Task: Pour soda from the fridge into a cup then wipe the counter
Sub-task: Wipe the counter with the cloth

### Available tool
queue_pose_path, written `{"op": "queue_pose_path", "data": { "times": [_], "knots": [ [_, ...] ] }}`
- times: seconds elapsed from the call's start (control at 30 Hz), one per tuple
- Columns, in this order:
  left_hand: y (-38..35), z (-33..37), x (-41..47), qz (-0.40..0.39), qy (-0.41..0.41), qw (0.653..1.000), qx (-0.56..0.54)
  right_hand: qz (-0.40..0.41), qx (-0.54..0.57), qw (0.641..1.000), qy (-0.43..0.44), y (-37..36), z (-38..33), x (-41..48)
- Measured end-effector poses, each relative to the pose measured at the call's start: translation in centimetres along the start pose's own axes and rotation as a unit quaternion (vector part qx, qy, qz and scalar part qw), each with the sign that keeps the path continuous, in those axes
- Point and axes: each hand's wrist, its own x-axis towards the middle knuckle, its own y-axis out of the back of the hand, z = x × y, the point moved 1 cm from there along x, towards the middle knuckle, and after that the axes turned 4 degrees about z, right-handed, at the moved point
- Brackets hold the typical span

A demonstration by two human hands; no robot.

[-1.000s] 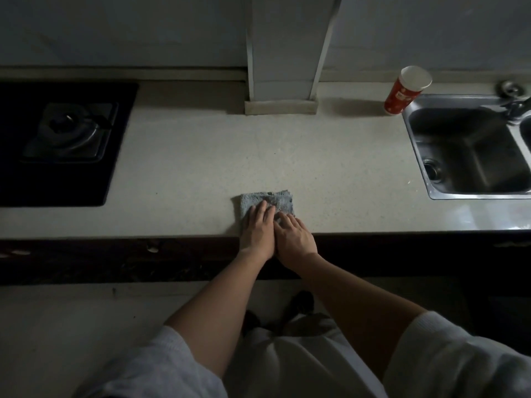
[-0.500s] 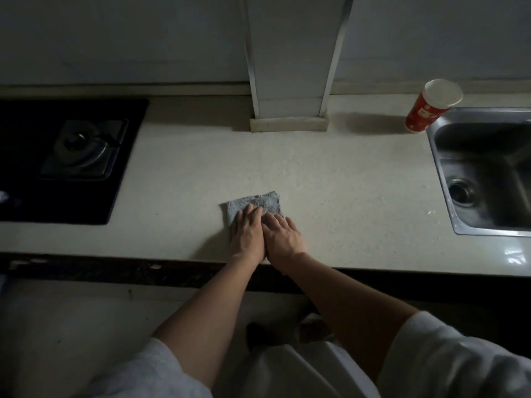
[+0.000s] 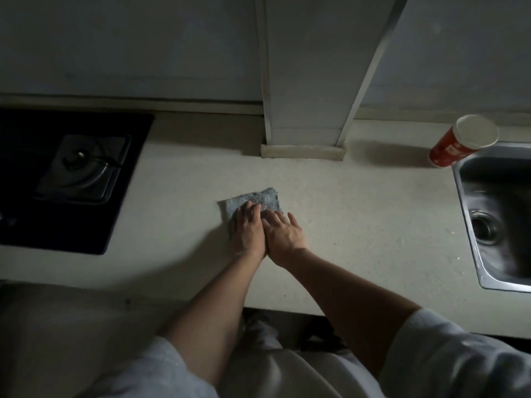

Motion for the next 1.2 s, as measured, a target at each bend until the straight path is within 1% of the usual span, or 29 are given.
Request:
{"op": "queue_pose_path", "data": {
  "times": [0.3,0.43,0.57,0.7,0.83,0.93,1.03,1.2],
  "knots": [
    [0.9,0.3,8.9,-0.028,-0.086,0.996,0.013,0.015,-0.009,0.996,-0.083,2.0,0.3,7.0],
    [0.5,1.3,11.1,-0.032,-0.105,0.994,0.022,0.02,-0.007,0.994,-0.111,2.6,1.3,8.6],
    [0.2,2.7,12.5,-0.038,-0.122,0.991,0.031,0.017,-0.012,0.993,-0.121,3.2,3.0,9.4],
    [-0.6,4.1,13.4,-0.052,-0.099,0.994,-0.007,0.005,-0.022,0.993,-0.114,3.2,4.7,10.1],
    [-1.2,4.1,12.7,-0.045,-0.087,0.995,-0.004,-0.004,-0.022,0.995,-0.098,3.2,5.0,9.2],
    [-1.1,4.3,11.0,-0.052,-0.068,0.996,-0.035,-0.006,-0.029,0.996,-0.085,3.0,4.7,7.7],
    [-0.8,4.3,8.5,-0.032,-0.051,0.998,-0.037,-0.014,-0.035,0.997,-0.065,2.8,4.3,6.0],
    [-1.0,4.1,4.6,-0.041,-0.007,0.997,-0.058,-0.016,-0.022,0.999,-0.031,2.4,3.9,2.9]
  ]
}}
